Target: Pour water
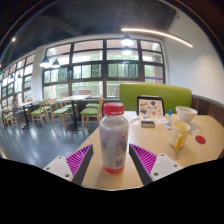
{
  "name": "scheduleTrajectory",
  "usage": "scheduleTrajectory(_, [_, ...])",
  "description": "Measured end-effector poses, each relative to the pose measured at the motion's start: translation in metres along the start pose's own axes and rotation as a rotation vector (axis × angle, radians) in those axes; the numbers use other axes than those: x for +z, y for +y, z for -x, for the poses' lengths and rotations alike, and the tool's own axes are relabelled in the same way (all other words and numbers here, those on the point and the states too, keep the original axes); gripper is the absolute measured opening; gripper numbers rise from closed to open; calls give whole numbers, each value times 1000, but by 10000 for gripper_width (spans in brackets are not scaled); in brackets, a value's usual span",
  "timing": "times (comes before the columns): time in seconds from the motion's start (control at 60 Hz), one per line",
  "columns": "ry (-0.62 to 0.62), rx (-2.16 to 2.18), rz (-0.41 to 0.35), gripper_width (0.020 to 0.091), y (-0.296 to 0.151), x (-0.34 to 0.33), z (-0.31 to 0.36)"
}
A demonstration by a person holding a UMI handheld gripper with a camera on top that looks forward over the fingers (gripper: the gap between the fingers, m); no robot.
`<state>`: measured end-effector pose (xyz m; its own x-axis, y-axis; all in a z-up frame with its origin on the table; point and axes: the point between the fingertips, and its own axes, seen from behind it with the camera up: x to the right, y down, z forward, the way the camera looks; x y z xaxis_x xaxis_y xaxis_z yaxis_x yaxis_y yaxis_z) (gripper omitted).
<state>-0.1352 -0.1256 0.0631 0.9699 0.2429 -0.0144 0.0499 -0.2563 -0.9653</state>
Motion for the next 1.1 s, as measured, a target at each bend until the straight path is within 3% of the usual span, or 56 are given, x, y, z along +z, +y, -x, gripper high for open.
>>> scheduleTrajectory(0.1, [89, -5, -29, 821, -18, 29, -10])
scheduleTrajectory(0.167, [124, 3, -19, 488, -20, 41, -14])
scheduleTrajectory(0.233, [174, 23, -31, 485, -22, 46, -22])
scheduleTrajectory(0.367, [138, -10, -26, 408, -22, 49, -17])
scheduleTrajectory(0.467, [111, -13, -36, 411, -24, 55, -18])
scheduleTrajectory(0.483, [98, -16, -43, 383, -21, 67, -31])
scheduleTrajectory(0.667, [57, 51, 10, 381, -29, 62, -34])
scheduleTrajectory(0.767, [18, 179, -17, 381, -52, 68, -58])
scheduleTrajectory(0.867, [-36, 479, -77, 382, -88, 69, -85])
scheduleTrajectory(1.1, [-365, 1544, -138, 380, -129, 69, -152])
